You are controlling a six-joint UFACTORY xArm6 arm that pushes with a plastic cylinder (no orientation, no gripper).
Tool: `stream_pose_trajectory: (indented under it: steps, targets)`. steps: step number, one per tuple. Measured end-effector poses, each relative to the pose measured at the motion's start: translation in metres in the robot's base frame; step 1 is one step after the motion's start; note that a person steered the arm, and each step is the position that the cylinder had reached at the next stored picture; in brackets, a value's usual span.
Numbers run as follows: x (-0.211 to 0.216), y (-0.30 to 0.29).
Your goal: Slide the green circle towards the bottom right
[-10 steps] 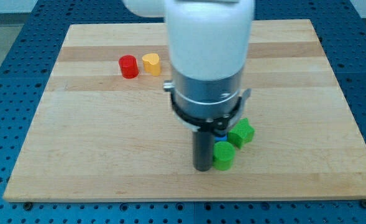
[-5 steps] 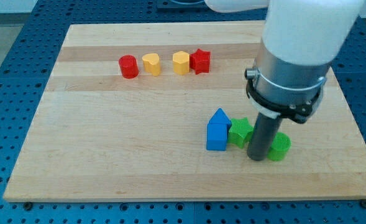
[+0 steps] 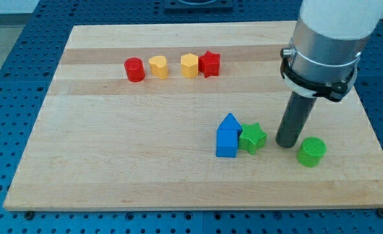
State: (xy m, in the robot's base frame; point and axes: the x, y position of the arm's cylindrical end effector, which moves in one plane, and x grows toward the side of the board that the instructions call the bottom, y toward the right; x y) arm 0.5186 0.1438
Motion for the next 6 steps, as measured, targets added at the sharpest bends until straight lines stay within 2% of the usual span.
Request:
stream_pose_trajectory:
  steps: [2,4,6]
  targets:
    - [0.018,0.007]
    - [0.033,0.037]
    - [0.057,0.021]
